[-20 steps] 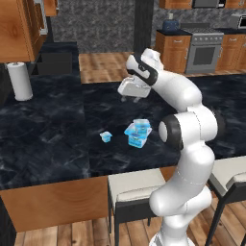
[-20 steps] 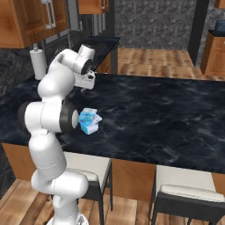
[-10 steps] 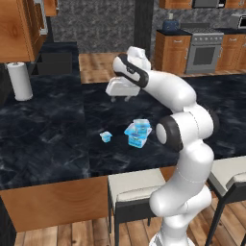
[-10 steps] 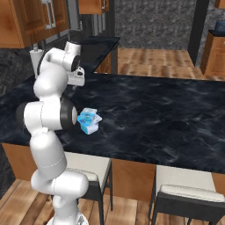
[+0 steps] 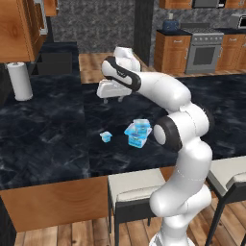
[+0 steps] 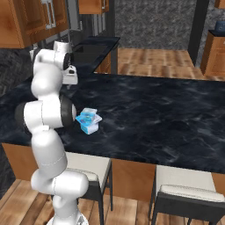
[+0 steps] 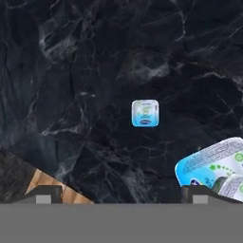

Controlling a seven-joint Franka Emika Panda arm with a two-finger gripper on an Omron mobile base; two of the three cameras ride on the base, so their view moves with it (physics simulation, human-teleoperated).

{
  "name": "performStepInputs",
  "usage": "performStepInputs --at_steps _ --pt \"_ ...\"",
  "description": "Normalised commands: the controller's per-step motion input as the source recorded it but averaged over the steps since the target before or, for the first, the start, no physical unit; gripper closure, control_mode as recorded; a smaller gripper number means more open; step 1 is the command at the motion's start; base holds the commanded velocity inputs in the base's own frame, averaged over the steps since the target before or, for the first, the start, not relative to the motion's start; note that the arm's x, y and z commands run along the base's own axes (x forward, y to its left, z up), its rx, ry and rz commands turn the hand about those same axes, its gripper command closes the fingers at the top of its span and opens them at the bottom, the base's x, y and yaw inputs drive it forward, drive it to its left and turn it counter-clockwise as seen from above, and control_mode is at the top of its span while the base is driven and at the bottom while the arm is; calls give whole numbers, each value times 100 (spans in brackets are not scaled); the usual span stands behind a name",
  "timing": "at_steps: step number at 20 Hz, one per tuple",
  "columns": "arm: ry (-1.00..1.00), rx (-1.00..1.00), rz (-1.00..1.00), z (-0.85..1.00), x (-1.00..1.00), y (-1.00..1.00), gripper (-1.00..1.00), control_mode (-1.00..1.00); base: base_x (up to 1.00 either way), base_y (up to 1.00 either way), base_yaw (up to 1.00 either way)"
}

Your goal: Stack the yogurt containers by placing the smaller containers on top of the larger containers.

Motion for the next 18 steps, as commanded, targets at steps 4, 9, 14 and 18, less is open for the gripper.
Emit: performStepInputs --at_steps 4,9,14,18 --pt "-2 -13 0 -7 0 3 -100 -100 0 0 0" --pt "-4 -12 0 -15 0 0 -100 -100 0 0 0" --pt "-8 -10 0 -23 0 5 -100 -100 0 0 0" --pt "-8 -5 0 -21 0 6 -100 -100 0 0 0"
